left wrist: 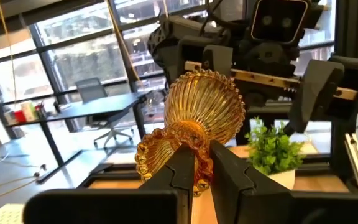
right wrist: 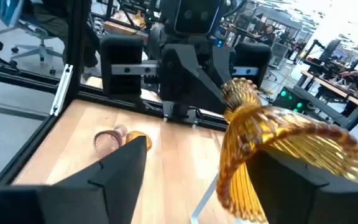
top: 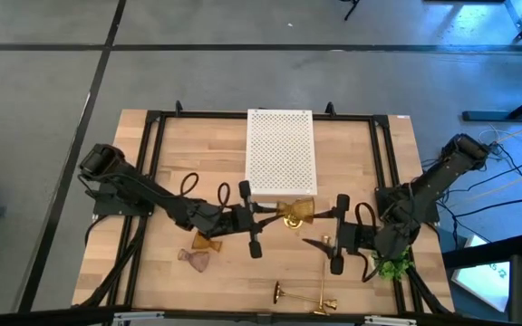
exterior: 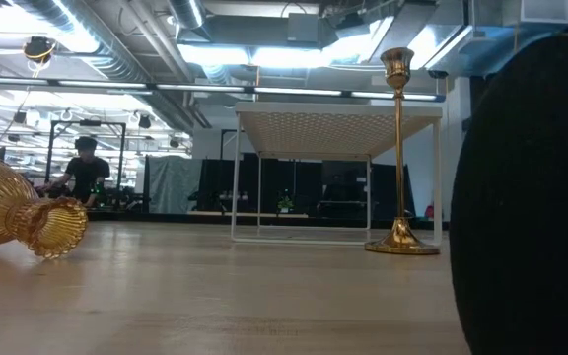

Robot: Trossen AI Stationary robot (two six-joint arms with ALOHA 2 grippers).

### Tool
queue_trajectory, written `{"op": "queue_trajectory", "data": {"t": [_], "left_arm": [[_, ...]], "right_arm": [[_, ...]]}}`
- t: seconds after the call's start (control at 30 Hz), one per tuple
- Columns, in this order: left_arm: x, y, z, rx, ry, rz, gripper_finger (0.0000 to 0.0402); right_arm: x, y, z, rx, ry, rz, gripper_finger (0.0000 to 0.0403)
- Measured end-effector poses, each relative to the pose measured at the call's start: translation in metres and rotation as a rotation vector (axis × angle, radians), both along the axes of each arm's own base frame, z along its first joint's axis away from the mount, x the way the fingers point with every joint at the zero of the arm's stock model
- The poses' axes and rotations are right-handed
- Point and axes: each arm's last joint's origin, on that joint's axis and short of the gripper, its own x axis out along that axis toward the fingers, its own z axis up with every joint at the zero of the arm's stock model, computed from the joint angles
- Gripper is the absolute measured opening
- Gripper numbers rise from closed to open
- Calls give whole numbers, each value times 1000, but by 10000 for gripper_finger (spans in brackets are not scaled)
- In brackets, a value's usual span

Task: Pick & Place candle stick holders
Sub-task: Put the top yellow candle holder on the shelf

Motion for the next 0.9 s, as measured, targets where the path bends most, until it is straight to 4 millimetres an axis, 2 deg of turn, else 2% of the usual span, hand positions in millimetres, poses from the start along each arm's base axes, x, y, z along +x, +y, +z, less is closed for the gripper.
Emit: {"op": "queue_trajectory", "data": {"t": [0.13,0.23,0.4,0.57,0.7,0.9], "left_arm": [[-14,6,13,1,52,42,23],[-23,22,20,-27,111,112,23],[-38,53,39,-119,121,100,23],[-43,81,61,-167,250,143,23],[-32,98,87,-161,384,204,23],[-8,131,119,-162,596,249,23]], "right_arm": [[-5,2,-4,-61,54,14,281],[-8,1,-2,-44,45,-20,281],[-20,-11,8,74,23,-94,281],[-41,-34,14,243,73,-111,281],[-56,-49,17,344,167,-44,281],[-65,-57,15,385,244,-10,281]]}}
